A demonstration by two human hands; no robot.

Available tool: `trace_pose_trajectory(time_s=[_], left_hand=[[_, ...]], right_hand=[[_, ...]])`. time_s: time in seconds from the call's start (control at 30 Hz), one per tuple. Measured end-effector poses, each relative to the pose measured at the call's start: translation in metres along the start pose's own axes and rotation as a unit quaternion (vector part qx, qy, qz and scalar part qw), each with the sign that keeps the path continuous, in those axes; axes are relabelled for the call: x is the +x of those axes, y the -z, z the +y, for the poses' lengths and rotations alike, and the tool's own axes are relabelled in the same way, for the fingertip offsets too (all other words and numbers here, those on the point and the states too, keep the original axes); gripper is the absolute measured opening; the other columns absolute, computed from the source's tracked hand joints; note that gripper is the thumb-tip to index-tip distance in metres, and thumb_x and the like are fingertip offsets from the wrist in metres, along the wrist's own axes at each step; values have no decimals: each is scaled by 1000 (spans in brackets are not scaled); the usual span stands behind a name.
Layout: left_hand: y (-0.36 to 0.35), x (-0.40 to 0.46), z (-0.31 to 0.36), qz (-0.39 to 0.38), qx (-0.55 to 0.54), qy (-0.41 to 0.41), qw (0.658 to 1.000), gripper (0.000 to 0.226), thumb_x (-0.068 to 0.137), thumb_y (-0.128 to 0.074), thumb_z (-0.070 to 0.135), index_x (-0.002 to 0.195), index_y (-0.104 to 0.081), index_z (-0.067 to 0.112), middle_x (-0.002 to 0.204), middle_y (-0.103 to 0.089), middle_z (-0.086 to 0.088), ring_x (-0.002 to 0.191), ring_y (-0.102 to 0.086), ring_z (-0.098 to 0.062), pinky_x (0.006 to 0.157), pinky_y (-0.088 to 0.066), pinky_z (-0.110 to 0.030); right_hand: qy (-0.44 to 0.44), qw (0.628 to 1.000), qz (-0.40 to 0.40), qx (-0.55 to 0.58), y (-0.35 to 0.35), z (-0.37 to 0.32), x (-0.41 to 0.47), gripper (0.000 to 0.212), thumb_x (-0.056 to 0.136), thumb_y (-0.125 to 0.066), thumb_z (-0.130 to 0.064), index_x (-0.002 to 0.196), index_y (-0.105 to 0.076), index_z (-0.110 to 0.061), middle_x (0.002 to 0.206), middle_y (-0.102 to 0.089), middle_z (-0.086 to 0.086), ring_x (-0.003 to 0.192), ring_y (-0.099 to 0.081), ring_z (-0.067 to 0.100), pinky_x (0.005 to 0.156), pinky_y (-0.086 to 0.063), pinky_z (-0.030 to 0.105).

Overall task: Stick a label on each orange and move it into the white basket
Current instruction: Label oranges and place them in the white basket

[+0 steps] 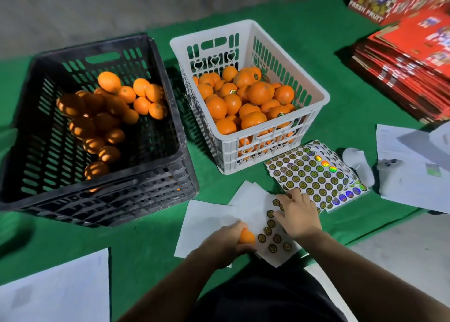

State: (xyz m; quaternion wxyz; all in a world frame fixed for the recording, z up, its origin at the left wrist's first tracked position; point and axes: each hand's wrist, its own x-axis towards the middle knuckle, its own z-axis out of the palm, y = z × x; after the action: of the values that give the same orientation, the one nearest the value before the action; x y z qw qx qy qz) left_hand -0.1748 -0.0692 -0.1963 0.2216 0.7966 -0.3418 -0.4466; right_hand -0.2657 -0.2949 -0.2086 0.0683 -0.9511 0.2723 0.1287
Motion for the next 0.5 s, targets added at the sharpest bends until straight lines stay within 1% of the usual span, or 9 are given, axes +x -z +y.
trace_pose_trajectory(time_s=[0.03,0.07,0.17,0.23,0.33,0.4,0.5], left_hand=[[-1,-1,0,1,-4,-3,1000,48,93,-65,61,120,-50,24,106,-62,-2,93,-60,-21,77,-49,-35],[-1,-1,0,3,-7,-6,1000,48,93,-66,59,121,-50,23,108,-62,-3,94,-61,-21,79,-50,-35],[0,-1,1,7,-13,-10,1000,53,94,-68,55,130,-51,20,126,-62,-7,103,-63,-21,94,-53,-38],[0,-1,1,11,-21,-9,1000,52,93,-70,51,130,-52,20,130,-62,-8,105,-63,-19,100,-53,-39],[-1,0,0,21,-23,-1,1000,55,91,-73,51,133,-51,23,133,-63,-7,107,-63,-18,101,-53,-40],[-2,1,-2,23,-20,4,1000,59,90,-73,52,136,-48,24,137,-61,-6,112,-63,-20,102,-53,-40],[-4,3,-4,26,-26,6,999,60,89,-74,53,136,-48,26,138,-61,-6,113,-63,-21,103,-53,-41]], right_hand=[[8,1000,-6,-6,0,1,1,48,98,-54,-48,143,-50,-31,140,-40,3,129,-39,28,109,-35,40],[15,1000,-7,-9,0,3,2,45,98,-53,-46,142,-52,-32,141,-40,2,129,-38,27,109,-34,39],[25,1000,-14,-5,2,6,5,40,100,-52,-43,139,-54,-35,140,-46,-2,128,-40,25,106,-34,38],[24,1000,-17,4,3,7,6,39,100,-54,-42,138,-53,-36,138,-51,-5,126,-41,24,104,-35,37],[16,999,-12,51,5,6,9,29,97,-63,-38,125,-58,-34,130,-57,-6,121,-44,23,99,-36,37],[6,997,1,78,6,6,11,25,94,-67,-36,117,-61,-31,124,-58,-3,117,-46,24,94,-37,37],[13,996,-1,93,8,7,12,31,91,-71,-36,118,-59,-26,120,-58,1,114,-48,27,93,-40,38]])
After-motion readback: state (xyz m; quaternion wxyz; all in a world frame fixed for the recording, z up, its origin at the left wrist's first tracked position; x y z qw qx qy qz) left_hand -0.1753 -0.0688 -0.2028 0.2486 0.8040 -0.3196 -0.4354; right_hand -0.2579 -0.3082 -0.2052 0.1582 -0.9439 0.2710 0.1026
